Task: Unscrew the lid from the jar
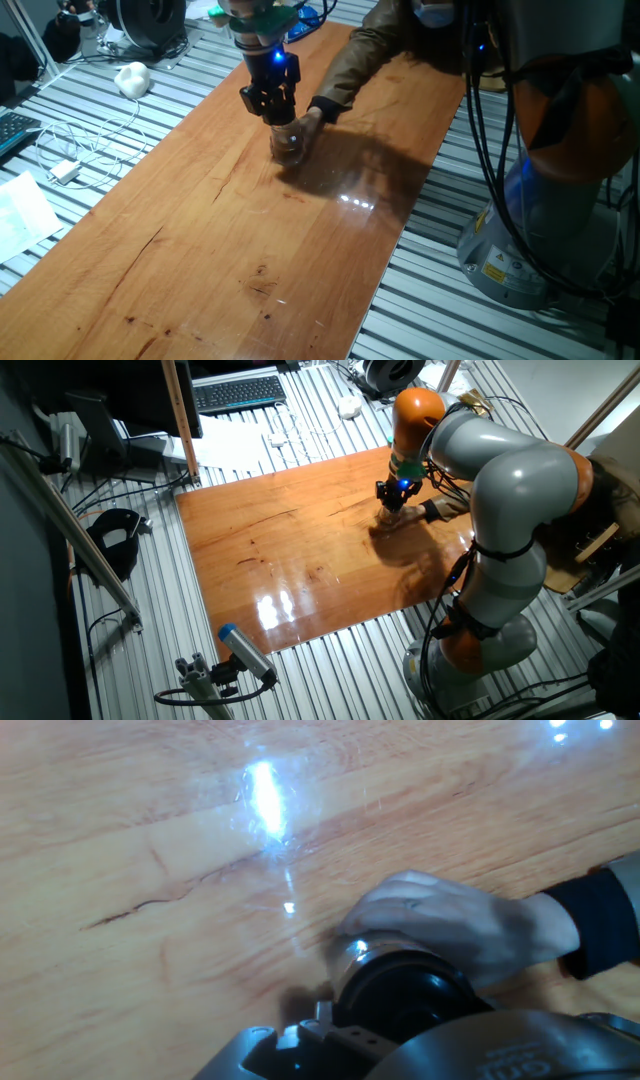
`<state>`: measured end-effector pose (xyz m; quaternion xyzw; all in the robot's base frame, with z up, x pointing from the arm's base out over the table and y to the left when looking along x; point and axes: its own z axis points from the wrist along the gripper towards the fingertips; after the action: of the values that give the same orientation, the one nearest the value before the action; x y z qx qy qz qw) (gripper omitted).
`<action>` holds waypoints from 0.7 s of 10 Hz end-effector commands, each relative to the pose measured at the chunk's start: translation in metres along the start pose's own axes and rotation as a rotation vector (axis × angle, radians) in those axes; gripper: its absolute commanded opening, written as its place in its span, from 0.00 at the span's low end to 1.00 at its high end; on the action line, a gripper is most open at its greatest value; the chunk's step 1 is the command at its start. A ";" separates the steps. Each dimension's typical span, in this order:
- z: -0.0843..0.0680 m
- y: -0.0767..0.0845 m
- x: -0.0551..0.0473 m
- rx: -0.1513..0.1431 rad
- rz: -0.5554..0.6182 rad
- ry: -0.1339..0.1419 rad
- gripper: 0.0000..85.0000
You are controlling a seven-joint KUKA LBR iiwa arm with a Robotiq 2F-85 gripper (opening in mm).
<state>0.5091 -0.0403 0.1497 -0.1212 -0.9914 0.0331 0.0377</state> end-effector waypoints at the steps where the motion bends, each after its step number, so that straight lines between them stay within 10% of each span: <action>1: -0.002 0.001 0.002 -0.006 0.016 -0.001 0.60; 5: -0.002 0.006 0.007 -0.015 0.056 0.001 0.60; 6: -0.002 0.007 0.008 -0.016 0.067 -0.002 0.80; 7: -0.001 0.009 0.010 -0.014 0.083 -0.011 0.80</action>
<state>0.5012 -0.0288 0.1508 -0.1625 -0.9859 0.0284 0.0298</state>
